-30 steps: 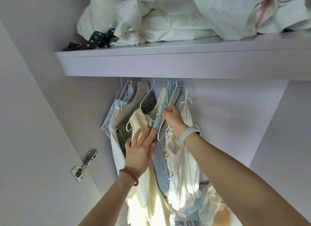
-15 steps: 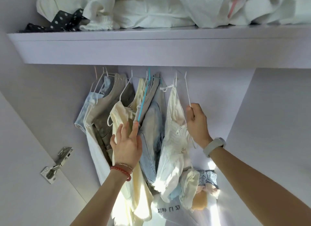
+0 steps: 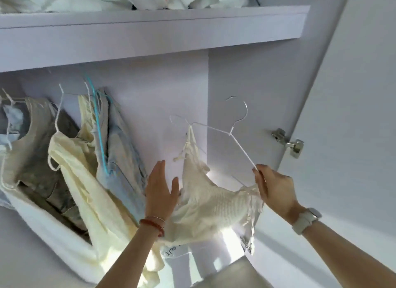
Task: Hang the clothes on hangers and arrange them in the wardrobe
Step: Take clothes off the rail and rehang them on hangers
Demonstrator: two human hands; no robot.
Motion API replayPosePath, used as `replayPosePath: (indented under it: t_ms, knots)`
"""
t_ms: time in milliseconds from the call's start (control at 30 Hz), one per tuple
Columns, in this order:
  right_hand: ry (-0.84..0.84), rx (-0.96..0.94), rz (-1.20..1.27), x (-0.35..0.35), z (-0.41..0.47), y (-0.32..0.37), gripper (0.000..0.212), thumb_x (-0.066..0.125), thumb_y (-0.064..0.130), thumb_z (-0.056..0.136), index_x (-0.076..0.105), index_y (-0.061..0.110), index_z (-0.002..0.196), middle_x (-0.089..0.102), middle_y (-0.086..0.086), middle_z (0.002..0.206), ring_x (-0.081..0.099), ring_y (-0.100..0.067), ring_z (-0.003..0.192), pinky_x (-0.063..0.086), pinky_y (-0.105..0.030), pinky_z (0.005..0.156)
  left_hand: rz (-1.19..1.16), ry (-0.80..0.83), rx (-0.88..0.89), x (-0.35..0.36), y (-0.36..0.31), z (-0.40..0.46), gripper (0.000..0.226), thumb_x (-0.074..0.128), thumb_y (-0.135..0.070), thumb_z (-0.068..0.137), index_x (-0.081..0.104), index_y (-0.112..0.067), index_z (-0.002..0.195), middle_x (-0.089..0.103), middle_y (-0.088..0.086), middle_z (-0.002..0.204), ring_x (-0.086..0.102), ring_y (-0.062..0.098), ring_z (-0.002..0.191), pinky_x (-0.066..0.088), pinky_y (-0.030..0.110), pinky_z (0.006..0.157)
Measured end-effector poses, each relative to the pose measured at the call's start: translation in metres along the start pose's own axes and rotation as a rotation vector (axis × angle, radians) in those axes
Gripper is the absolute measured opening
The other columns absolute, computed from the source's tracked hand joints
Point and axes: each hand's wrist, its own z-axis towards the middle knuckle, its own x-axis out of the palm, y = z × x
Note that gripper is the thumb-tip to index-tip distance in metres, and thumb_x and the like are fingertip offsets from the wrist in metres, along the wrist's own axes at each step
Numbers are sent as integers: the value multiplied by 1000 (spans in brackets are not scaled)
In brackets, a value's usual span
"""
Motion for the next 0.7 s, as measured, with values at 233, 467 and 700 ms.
replayPosePath:
  t_ms: [233,467,700]
  knots:
    - [-136,78,-170,-118,-31,-12,31,20,33,99,43,12,96,52,-4,42,47,-26,30,35,-21,35,-210,386,59,57,-37,21,72,44,-34,94,1,-9,146,1,7,155,3,17,143,8,34,116]
    - [-195,279,-372,-211,-97,-16,40,27,30,97,54,-1,99,55,-11,44,47,-30,30,41,-28,34,-514,674,90,111,-126,-26,30,43,-26,96,52,-5,115,60,14,113,52,30,115,40,31,88]
    - [-242,763,-634,-290,-228,-31,38,32,22,91,55,-8,97,59,-17,53,53,-36,38,45,-40,39,-665,804,297,124,-192,-135,36,43,-11,96,39,-23,62,35,-8,52,38,-1,48,32,17,54]
